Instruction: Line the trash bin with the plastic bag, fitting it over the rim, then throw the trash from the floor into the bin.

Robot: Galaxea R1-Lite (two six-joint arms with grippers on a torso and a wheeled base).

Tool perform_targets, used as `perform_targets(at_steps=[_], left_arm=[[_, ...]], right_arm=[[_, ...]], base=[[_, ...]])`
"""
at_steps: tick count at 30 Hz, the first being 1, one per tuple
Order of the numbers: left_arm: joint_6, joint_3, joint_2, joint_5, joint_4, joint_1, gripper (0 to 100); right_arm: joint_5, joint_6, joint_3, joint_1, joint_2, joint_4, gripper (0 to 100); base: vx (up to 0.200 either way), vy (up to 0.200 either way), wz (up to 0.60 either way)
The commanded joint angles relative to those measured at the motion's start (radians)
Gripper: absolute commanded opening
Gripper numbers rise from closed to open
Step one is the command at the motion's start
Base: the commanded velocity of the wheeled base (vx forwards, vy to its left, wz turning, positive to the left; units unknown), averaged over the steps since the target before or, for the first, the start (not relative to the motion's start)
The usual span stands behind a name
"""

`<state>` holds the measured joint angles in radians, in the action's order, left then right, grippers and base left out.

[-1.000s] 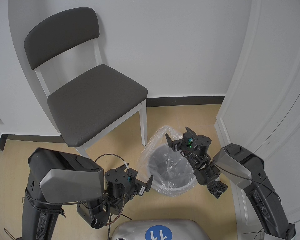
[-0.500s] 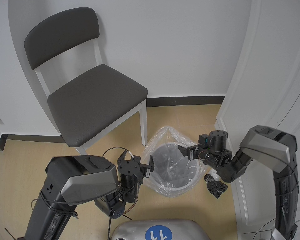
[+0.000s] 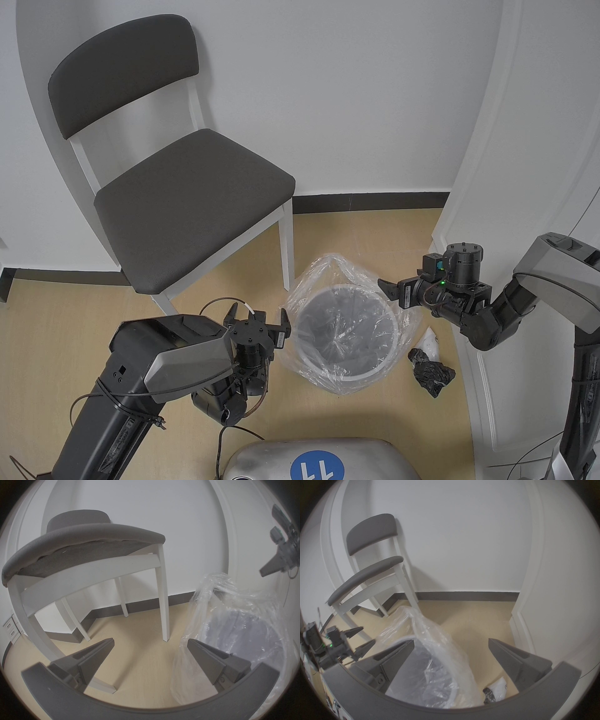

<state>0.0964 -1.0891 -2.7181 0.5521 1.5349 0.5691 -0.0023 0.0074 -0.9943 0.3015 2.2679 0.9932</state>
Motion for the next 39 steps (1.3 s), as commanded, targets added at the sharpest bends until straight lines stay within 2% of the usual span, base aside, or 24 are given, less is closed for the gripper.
perform_targets(at_steps=[1, 6, 11, 17, 26, 28, 32, 39], left_arm=[[0.000, -0.046, -0.038, 0.003, 0.001, -0.022, 100], [0.000, -0.049, -0.034, 0.003, 0.002, -0.022, 100], [-0.001, -0.083, -0.029, 0.006, 0.002, -0.025, 100], [-0.001, -0.133, -0.040, 0.008, 0.002, -0.026, 100], [-0.001, -0.173, -0.052, 0.008, 0.002, -0.031, 100], [-0.001, -0.210, -0.074, 0.006, 0.002, -0.032, 100], [0.000, -0.288, -0.123, 0.006, 0.002, -0.046, 100], [0.008, -0.393, -0.184, 0.005, 0.002, -0.052, 100]], right_arm=[[0.071, -0.020, 0.091, 0.013, -0.080, -0.034, 100], [0.085, -0.024, 0.071, 0.024, -0.031, -0.050, 100], [0.079, -0.035, -0.006, -0.012, 0.055, -0.051, 100], [0.002, -0.067, -0.087, -0.038, 0.140, -0.051, 100], [-0.007, -0.093, -0.141, -0.073, 0.193, -0.053, 100], [-0.019, -0.092, -0.188, -0.076, 0.225, -0.053, 100], [-0.090, -0.084, -0.280, -0.081, 0.279, -0.039, 100], [-0.099, 0.003, -0.379, -0.067, 0.329, -0.019, 100]], base=[[0.000, 0.000, 0.00], [0.000, 0.000, 0.00], [0.000, 0.000, 0.00], [0.000, 0.000, 0.00], [0.000, 0.000, 0.00], [0.000, 0.000, 0.00], [0.000, 0.000, 0.00], [0.000, 0.000, 0.00]])
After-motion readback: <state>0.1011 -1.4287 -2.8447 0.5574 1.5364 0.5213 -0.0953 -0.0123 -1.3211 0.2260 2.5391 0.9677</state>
